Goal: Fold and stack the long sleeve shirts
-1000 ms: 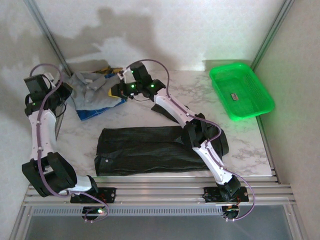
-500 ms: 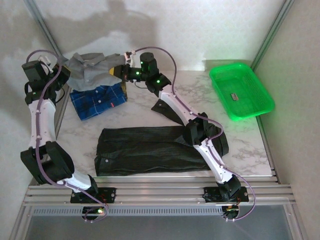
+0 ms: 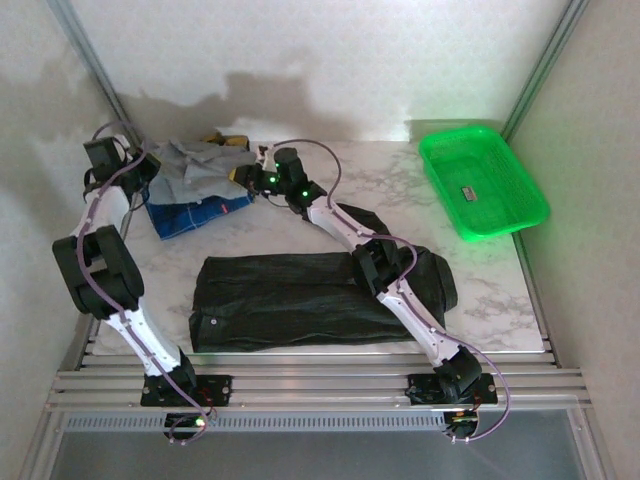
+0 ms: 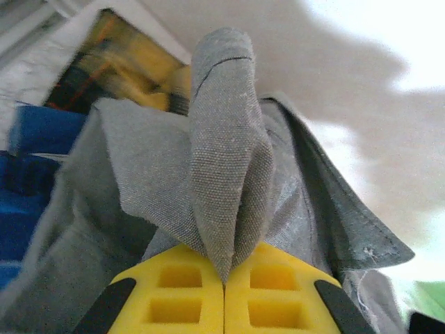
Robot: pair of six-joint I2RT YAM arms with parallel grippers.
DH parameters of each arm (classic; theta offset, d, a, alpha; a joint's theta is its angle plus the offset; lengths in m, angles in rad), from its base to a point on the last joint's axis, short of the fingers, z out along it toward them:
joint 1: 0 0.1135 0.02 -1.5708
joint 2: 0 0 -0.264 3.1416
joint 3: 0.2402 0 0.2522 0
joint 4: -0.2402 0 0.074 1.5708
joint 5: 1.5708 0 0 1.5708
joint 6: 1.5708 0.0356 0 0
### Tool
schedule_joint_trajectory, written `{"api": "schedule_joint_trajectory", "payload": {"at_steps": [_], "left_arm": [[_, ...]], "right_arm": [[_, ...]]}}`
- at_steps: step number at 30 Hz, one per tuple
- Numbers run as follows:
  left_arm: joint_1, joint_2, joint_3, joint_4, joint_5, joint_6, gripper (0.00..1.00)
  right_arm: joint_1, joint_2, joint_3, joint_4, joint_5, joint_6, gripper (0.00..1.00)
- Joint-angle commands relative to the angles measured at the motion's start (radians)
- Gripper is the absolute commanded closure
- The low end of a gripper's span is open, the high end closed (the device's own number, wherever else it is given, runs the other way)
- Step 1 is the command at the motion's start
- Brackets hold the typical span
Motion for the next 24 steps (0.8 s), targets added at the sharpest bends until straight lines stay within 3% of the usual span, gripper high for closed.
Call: {"api": "schedule_joint_trajectory", "payload": {"at_steps": [1,5,6,7,10,12,16,19,21,24], "left_arm": [[0.040,0.070,0.063,0.088,-0.123,0.037,0.96],[0.049,0.153,0.139,0.033,-0.154,0.022,0.61],[0.048,0.169,0.169,0.017,-0.163,0.014,0.46],[0.047,0.183,0.195,0.001,-0.161,0.006,0.39],[0.044,0.232,0.313,-0.079,-0.142,-0.005,0.29],[0.029,0.249,0.430,-0.174,-0.165,0.008,0.11],[-0.014,0.244,0.617,-0.368,-0.193,0.058,0.02],[-0.076,0.240,0.721,-0.535,-0.159,0.083,0.02],[-0.142,0.197,0.668,-0.558,-0.113,0.097,0.04],[-0.229,0.140,0.549,-0.531,-0.038,0.096,0.15]], "right_arm": [[-0.068,0.008,0.007,-0.047,0.062,0.020,0.60],[-0.091,-0.103,-0.084,-0.185,0.076,-0.050,0.37],[-0.101,-0.145,-0.129,-0.223,0.092,-0.079,0.35],[-0.110,-0.183,-0.166,-0.260,0.107,-0.104,0.34],[-0.141,-0.289,-0.206,-0.500,0.203,-0.226,0.33],[-0.158,-0.342,-0.183,-0.709,0.295,-0.344,0.32],[-0.170,-0.413,-0.206,-0.961,0.429,-0.472,0.32],[-0.177,-0.438,-0.266,-1.054,0.439,-0.473,0.34],[-0.176,-0.463,-0.343,-1.044,0.436,-0.456,0.34],[-0.174,-0.465,-0.403,-1.021,0.420,-0.425,0.36]]}}
